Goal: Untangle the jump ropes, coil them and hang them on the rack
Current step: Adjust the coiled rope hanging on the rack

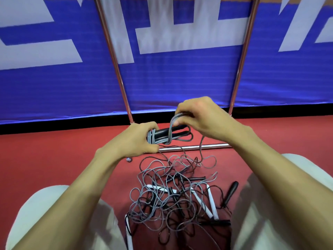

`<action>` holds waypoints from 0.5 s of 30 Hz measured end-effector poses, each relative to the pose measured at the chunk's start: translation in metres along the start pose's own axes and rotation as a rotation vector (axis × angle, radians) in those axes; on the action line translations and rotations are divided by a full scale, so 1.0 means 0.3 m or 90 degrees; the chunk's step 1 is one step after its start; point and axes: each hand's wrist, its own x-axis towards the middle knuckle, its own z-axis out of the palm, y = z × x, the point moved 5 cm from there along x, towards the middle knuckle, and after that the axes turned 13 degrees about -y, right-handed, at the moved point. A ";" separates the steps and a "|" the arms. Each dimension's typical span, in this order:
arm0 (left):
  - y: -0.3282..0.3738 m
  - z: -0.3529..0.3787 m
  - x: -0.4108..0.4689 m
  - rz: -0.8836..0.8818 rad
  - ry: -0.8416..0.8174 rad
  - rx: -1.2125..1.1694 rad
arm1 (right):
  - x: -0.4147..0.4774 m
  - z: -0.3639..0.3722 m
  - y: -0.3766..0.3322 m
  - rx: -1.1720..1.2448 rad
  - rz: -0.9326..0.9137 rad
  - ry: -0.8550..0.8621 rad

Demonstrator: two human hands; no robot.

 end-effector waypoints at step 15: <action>0.165 0.016 -0.072 0.202 -0.002 -0.262 | -0.006 0.018 0.110 0.684 0.205 0.012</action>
